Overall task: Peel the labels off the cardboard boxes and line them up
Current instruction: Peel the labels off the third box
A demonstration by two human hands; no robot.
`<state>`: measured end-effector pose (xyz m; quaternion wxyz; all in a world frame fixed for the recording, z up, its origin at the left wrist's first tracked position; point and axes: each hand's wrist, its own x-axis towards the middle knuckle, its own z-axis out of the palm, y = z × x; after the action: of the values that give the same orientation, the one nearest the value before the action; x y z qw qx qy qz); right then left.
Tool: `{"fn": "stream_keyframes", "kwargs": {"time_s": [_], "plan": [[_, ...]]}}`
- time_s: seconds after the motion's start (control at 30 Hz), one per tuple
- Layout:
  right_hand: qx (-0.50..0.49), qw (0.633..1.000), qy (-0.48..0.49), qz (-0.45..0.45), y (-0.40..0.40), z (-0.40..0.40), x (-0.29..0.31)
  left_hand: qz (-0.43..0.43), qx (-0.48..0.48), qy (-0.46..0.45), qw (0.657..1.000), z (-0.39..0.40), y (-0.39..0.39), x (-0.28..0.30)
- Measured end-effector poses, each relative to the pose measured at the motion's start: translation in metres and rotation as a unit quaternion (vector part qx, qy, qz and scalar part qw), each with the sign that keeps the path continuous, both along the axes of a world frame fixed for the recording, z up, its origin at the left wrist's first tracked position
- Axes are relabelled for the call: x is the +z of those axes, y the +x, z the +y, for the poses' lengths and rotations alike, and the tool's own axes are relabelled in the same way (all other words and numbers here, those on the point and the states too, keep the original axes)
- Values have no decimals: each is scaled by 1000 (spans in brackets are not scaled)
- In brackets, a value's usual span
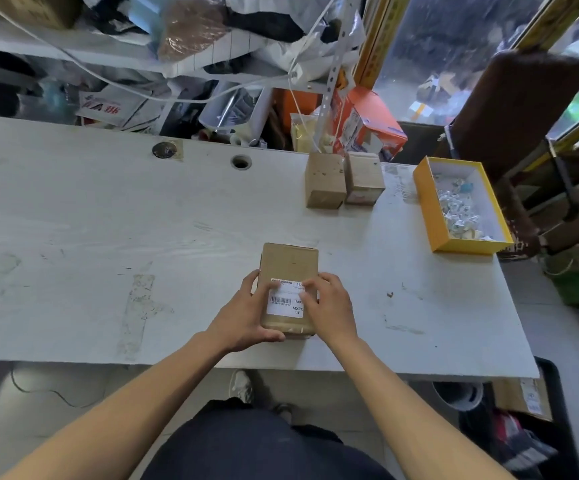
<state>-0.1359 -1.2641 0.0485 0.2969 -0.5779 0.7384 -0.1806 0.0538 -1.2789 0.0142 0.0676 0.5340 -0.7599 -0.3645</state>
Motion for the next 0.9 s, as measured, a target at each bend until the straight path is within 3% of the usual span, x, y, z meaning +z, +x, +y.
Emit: {"fn": "stream_keyframes", "kwargs": {"time_s": [0.1, 0.43, 0.9], "plan": [[-33, 999, -14, -12, 4, -2, -8, 27, -20, 9, 999, -7, 3, -9], [-82, 995, -47, -45, 10, -1, -16, 178, 38, 26, 983, -3, -5, -35], [-117, 992, -42, -21, 7, -16, -14, 163, 21, 14, 986, -10, -7, -35]]}}
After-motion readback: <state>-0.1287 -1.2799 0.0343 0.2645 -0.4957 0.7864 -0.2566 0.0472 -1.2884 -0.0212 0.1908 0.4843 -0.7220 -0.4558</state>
